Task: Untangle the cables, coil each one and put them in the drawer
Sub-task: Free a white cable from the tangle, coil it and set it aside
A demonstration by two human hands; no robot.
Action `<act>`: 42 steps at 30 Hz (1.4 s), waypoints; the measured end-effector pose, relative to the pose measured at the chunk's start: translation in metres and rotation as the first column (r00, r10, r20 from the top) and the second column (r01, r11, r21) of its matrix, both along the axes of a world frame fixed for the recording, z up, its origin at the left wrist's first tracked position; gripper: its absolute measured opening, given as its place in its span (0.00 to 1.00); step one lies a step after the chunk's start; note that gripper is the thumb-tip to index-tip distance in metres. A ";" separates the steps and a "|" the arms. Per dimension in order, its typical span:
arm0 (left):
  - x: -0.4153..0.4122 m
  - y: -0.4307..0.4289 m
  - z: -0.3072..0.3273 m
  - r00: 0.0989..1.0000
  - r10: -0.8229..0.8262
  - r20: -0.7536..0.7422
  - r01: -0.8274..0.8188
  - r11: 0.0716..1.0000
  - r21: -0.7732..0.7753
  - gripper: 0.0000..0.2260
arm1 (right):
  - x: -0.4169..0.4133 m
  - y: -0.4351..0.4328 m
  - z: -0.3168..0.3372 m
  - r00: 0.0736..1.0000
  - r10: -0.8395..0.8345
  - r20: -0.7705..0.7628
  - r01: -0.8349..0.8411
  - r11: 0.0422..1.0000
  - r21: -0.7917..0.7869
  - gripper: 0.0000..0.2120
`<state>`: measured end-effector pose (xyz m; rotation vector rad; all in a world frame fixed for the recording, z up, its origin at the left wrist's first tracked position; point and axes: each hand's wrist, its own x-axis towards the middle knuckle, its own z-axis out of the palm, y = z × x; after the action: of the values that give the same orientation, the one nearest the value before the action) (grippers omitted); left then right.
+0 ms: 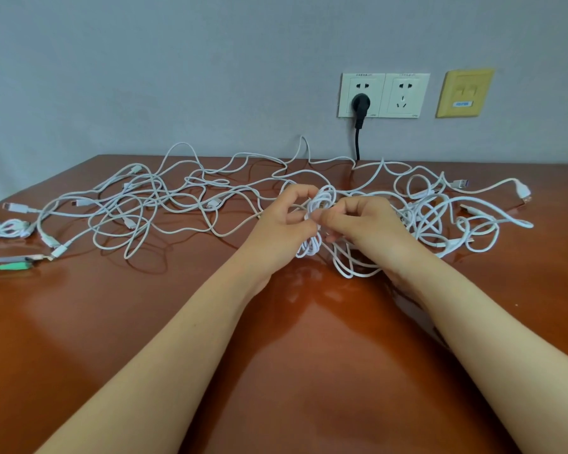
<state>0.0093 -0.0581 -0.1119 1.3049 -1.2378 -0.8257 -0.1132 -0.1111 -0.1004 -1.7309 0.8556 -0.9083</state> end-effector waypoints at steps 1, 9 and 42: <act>0.000 0.000 0.000 1.000 0.001 0.014 -0.001 1.000 -0.004 0.17 | -0.001 0.000 0.000 1.000 0.001 -0.006 -0.001 1.000 0.002 0.11; -0.004 0.001 0.000 0.999 -0.001 0.049 0.004 0.998 -0.057 0.22 | -0.004 -0.004 0.002 0.998 0.025 0.049 -0.030 0.994 0.109 0.13; -0.003 -0.003 0.007 0.939 -0.049 -0.340 0.071 0.996 0.051 0.16 | 0.009 0.004 -0.007 0.970 0.026 0.240 -0.064 0.986 0.153 0.11</act>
<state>0.0059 -0.0607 -0.1047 1.1202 -0.9862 -1.0910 -0.1047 -0.1074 -0.1070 -1.4642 0.7078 -0.9673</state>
